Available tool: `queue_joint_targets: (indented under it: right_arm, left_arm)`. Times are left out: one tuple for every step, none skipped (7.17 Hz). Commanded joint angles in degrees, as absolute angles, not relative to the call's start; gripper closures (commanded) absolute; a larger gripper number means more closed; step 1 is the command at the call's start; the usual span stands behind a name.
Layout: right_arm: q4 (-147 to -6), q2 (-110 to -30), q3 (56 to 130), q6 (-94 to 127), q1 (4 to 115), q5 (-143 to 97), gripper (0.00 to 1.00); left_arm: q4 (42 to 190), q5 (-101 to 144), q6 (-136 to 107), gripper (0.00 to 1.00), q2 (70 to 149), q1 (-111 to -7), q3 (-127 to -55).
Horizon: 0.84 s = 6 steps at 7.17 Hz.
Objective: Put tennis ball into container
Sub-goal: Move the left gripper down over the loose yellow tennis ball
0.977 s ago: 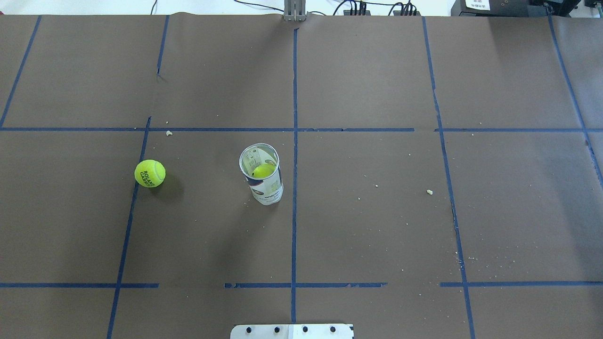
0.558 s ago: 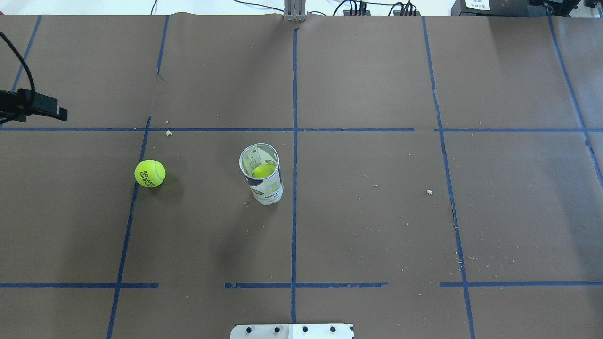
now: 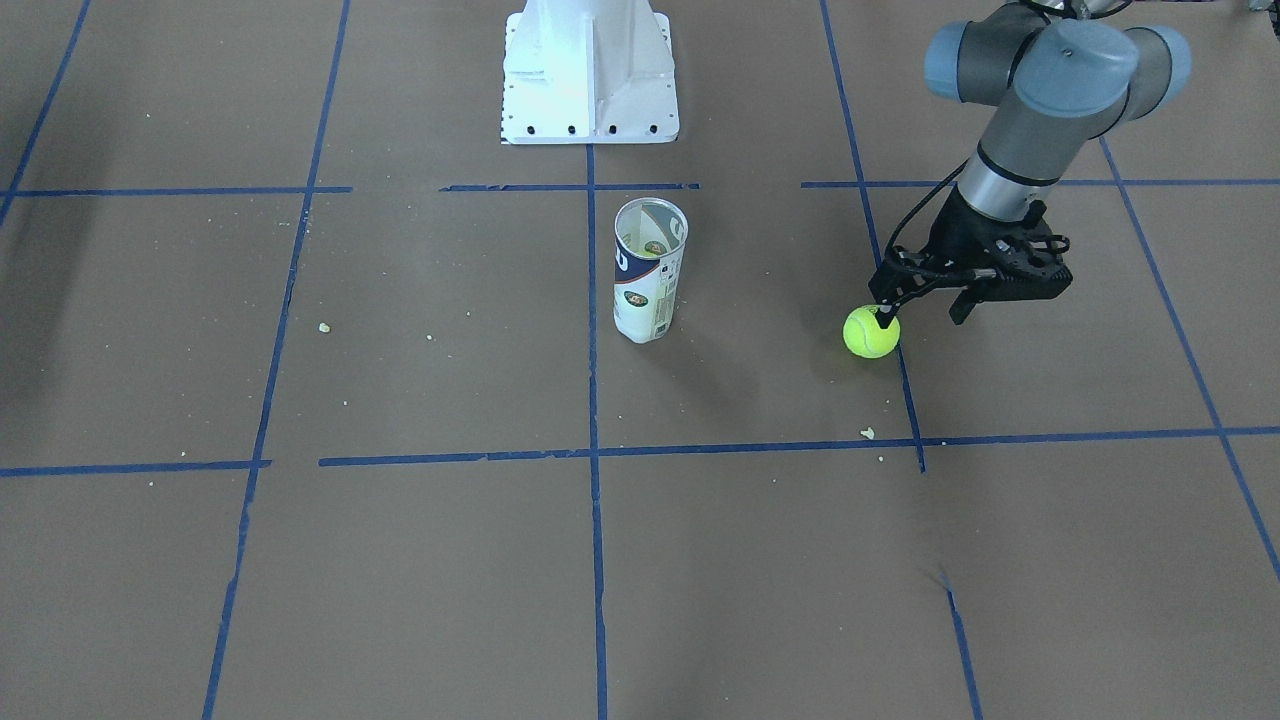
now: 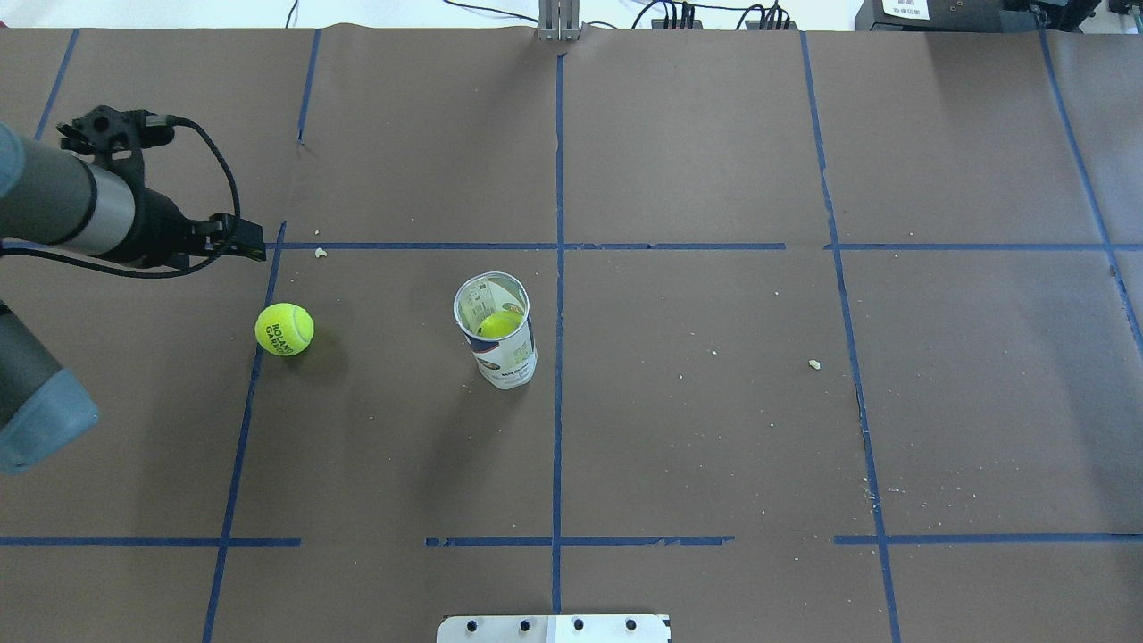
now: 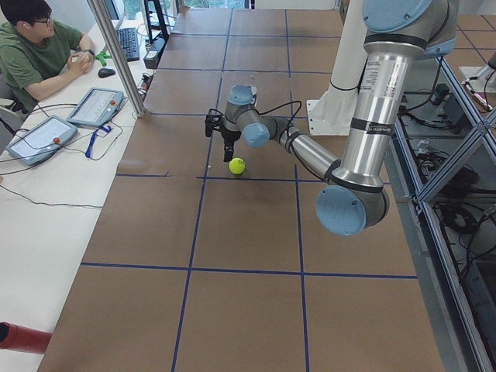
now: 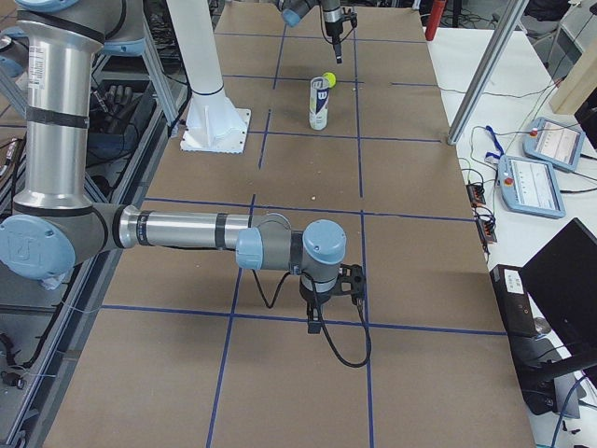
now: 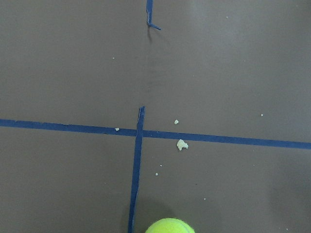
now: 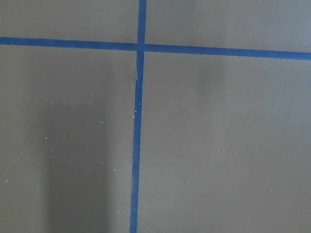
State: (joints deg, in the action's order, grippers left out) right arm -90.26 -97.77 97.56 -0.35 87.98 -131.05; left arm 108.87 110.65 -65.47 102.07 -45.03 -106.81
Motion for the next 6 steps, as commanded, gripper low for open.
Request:
queue_joint_targets:
  right_arm:
    - [-90.26, -97.82, 97.56, -0.35, 87.98, -131.04, 0.00]
    - [-90.26, -97.82, 97.56, -0.35, 87.98, -131.04, 0.00]
    - [-90.26, -97.82, 97.56, -0.35, 87.98, -131.04, 0.00]
    - [-90.26, -97.82, 97.56, -0.35, 87.98, -131.04, 0.00]
    - [-90.26, -97.82, 97.56, -0.35, 87.98, -131.04, 0.00]
    - [-90.26, -97.82, 97.56, -0.35, 87.98, -131.04, 0.00]
  left_arm:
    - [108.90, 108.38, -67.24, 0.00, 102.66, -41.93, -104.16]
    - [108.98, 107.67, -67.24, 0.00, 102.66, -41.23, -103.28]
    - [108.98, 107.67, -67.32, 0.00, 102.66, -40.79, -103.01]
    - [109.25, 107.58, -67.41, 0.00, 102.66, -40.00, -102.40]
    - [110.55, 107.49, -67.41, 0.00, 102.66, -39.82, -101.61]
    - [110.74, 107.49, -67.41, 0.00, 102.74, -39.21, -100.82]
